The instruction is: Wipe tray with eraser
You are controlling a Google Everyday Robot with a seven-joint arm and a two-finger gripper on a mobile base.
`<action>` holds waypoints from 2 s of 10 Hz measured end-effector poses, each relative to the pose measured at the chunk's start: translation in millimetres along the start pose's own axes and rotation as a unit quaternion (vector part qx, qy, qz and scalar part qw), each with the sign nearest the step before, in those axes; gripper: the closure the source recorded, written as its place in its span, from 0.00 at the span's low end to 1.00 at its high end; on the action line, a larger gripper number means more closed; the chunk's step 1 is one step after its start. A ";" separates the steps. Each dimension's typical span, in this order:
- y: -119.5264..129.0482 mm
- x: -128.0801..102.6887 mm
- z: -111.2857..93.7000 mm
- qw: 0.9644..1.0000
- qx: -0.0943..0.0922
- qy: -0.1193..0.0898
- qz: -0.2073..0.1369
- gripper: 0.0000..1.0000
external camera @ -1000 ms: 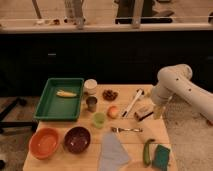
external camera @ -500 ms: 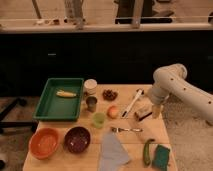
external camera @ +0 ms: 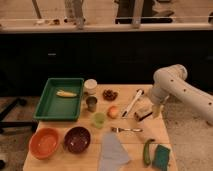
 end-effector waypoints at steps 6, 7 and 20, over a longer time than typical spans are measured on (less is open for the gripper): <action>-16.0 29.0 23.3 0.997 -0.005 0.013 -0.073 0.20; -16.9 33.5 30.4 0.997 -0.016 0.017 -0.078 0.20; -1.0 40.4 83.0 0.996 -0.061 0.037 -0.055 0.20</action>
